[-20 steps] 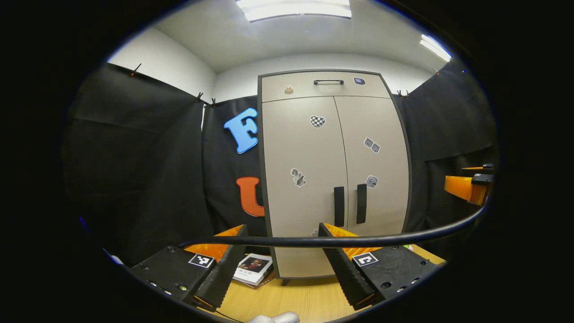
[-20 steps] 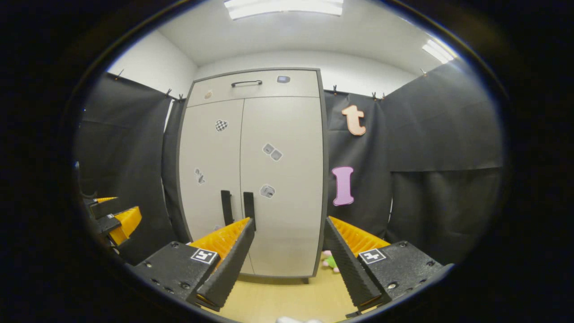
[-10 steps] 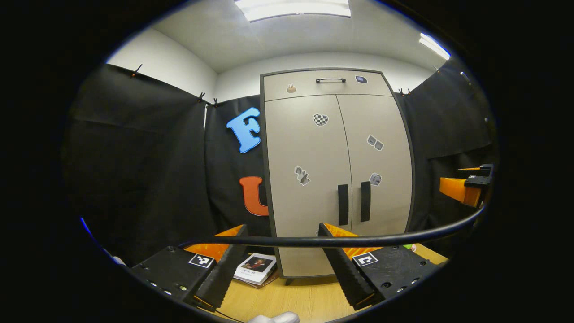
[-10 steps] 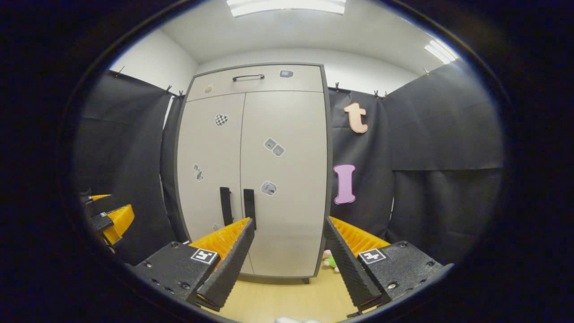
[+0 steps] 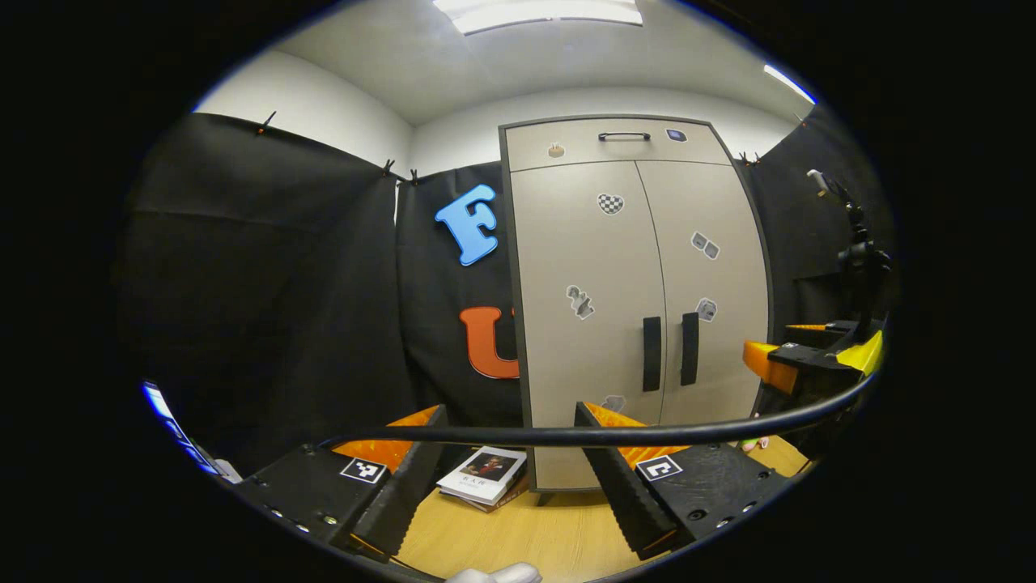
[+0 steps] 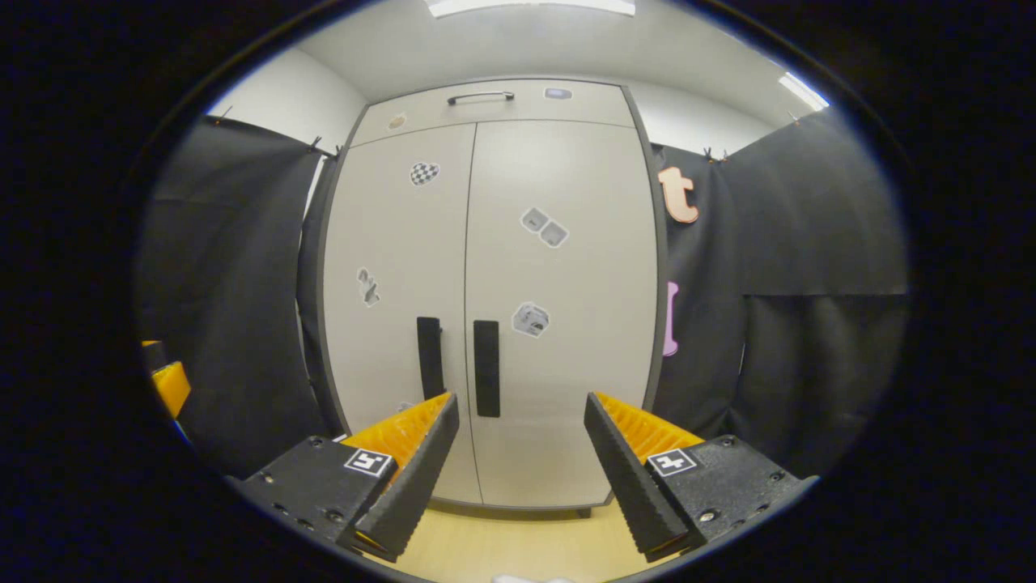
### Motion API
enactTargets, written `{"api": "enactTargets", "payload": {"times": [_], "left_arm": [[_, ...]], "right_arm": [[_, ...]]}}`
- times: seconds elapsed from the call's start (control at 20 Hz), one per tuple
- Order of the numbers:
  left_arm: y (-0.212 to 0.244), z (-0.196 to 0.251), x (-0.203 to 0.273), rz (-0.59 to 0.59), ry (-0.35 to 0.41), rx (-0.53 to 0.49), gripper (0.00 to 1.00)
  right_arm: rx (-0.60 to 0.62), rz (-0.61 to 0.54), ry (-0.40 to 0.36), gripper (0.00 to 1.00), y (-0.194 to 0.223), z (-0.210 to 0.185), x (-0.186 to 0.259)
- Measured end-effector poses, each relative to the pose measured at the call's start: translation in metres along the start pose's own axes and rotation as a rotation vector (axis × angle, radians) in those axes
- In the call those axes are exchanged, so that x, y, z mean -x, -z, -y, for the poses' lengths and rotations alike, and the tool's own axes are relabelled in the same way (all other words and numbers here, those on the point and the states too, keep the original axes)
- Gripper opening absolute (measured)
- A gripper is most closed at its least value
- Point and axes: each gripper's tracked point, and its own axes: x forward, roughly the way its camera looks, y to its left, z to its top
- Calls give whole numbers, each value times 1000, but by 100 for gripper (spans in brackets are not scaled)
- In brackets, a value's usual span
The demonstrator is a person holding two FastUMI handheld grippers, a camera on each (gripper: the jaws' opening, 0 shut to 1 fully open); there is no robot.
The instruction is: Open the right door of the double-door shoe cabinet with the right hand, and open the left door with the left hand.
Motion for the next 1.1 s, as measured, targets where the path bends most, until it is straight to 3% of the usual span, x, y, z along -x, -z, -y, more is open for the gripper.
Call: {"api": "enactTargets", "payload": {"times": [0.35,0.7,0.95,1.1], "left_arm": [[11,-28,3,-18,-67,-7,96],[16,-42,-6,-44,-114,-20,96],[17,-39,-13,-41,-106,-26,96],[18,-38,-13,-41,-100,-29,96]], "right_arm": [[18,-12,13,99,16,-22,-84],[10,-43,60,97,27,-20,-147],[14,-48,63,84,28,-22,-162],[-1,-63,67,66,28,-21,-167]]}}
